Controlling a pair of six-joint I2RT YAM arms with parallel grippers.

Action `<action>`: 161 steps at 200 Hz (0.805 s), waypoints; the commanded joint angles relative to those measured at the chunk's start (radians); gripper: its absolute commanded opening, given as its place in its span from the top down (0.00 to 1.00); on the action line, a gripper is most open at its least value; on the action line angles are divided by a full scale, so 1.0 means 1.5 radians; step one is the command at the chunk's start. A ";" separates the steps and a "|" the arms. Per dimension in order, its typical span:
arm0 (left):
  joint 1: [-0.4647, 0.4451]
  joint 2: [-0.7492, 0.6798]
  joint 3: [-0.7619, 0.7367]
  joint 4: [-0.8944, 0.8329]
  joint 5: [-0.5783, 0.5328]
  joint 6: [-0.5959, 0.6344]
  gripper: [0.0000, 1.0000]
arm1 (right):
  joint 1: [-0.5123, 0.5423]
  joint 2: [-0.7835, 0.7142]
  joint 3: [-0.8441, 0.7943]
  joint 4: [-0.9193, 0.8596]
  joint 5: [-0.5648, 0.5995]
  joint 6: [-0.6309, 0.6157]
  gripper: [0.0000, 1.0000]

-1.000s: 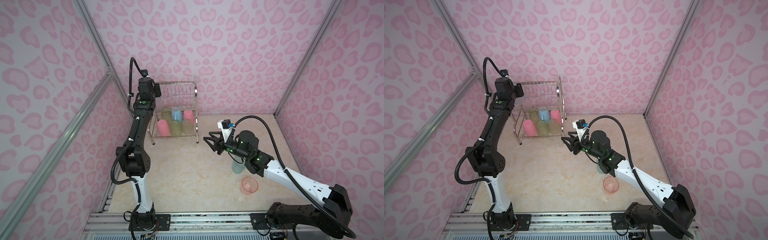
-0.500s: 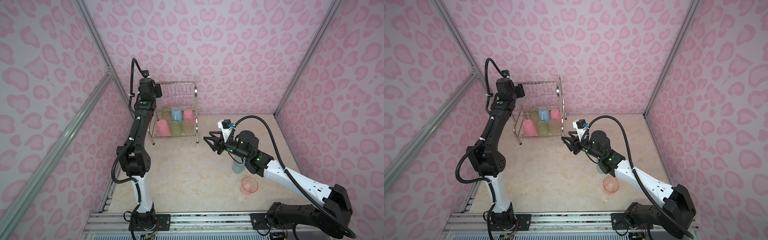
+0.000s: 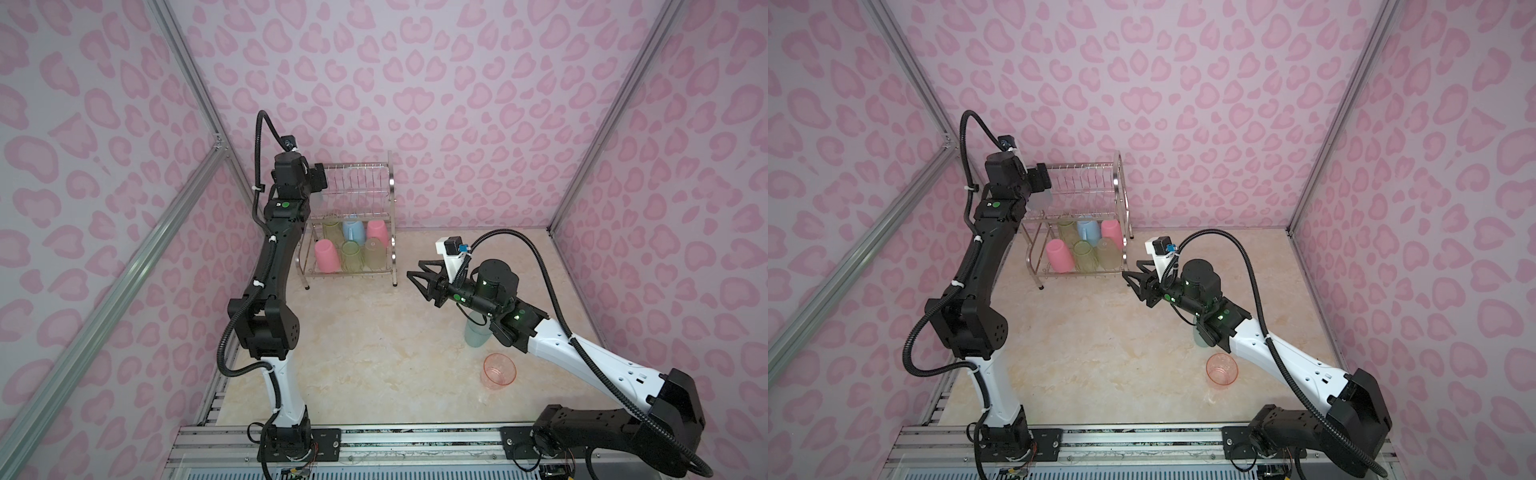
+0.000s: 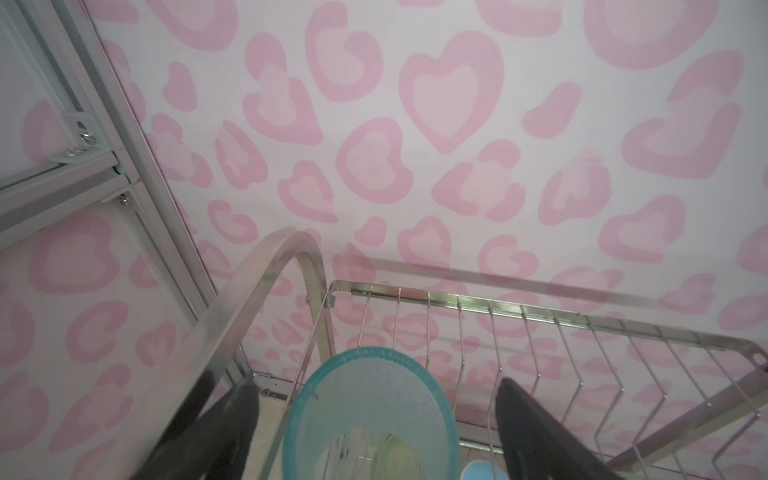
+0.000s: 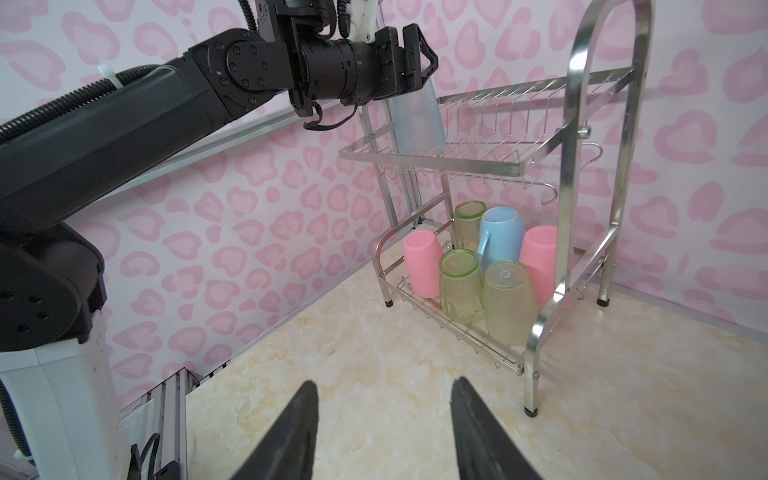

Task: Load the cups into the dish rack
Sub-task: 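Lower the teal cup toward the rack's top shelf with the left gripper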

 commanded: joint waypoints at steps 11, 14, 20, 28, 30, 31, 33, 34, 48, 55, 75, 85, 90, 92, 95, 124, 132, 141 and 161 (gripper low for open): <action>0.002 -0.027 0.001 0.006 0.015 0.000 0.08 | 0.001 0.004 0.001 0.004 0.014 0.005 0.49; 0.002 -0.029 0.001 0.005 0.016 0.000 0.08 | 0.001 0.003 0.001 0.002 0.016 0.007 0.49; 0.001 -0.033 0.000 0.003 0.018 0.000 0.08 | 0.001 0.004 0.002 -0.001 0.024 0.009 0.49; 0.003 -0.040 -0.003 0.002 0.019 0.000 0.08 | 0.001 0.003 0.005 -0.009 0.035 0.010 0.49; 0.002 -0.042 -0.004 0.002 0.019 0.000 0.08 | 0.001 0.004 0.005 -0.011 0.037 0.011 0.49; 0.002 -0.043 -0.005 0.002 0.019 -0.001 0.08 | 0.001 0.004 0.006 -0.012 0.038 0.010 0.49; 0.002 -0.045 -0.006 0.003 0.019 -0.001 0.08 | 0.001 0.004 0.006 -0.014 0.043 0.010 0.49; 0.002 -0.046 -0.007 0.003 0.020 -0.002 0.08 | 0.001 0.004 0.006 -0.015 0.045 0.011 0.49; 0.002 -0.066 -0.021 0.010 0.023 -0.004 0.08 | 0.000 0.004 0.011 -0.032 0.070 0.013 0.50; 0.002 -0.076 -0.031 0.013 0.027 -0.007 0.07 | 0.000 0.006 0.013 -0.043 0.086 0.015 0.50; 0.002 -0.103 -0.053 0.014 0.028 -0.023 0.07 | -0.002 0.011 0.021 -0.077 0.119 0.024 0.51; 0.003 -0.120 -0.068 0.014 0.023 -0.031 0.06 | -0.004 0.013 0.027 -0.102 0.135 0.029 0.51; 0.002 -0.129 -0.079 0.016 0.020 -0.034 0.06 | -0.004 0.014 0.028 -0.115 0.143 0.030 0.51; 0.002 -0.133 -0.083 0.017 0.019 -0.036 0.06 | -0.004 0.014 0.029 -0.122 0.146 0.030 0.51; 0.002 -0.140 -0.092 0.019 0.017 -0.039 0.06 | -0.005 0.014 0.030 -0.131 0.152 0.030 0.51; 0.002 -0.211 -0.174 0.038 0.000 -0.066 0.06 | -0.005 0.017 0.045 -0.256 0.240 0.023 0.54; 0.002 -0.233 -0.202 0.045 -0.001 -0.079 0.06 | -0.005 0.015 0.048 -0.292 0.267 0.020 0.55; 0.001 -0.263 -0.243 0.060 0.002 -0.091 0.06 | -0.003 0.010 0.048 -0.332 0.296 0.011 0.56; 0.002 -0.334 -0.345 0.097 0.015 -0.130 0.06 | 0.018 -0.002 0.047 -0.409 0.364 -0.010 0.56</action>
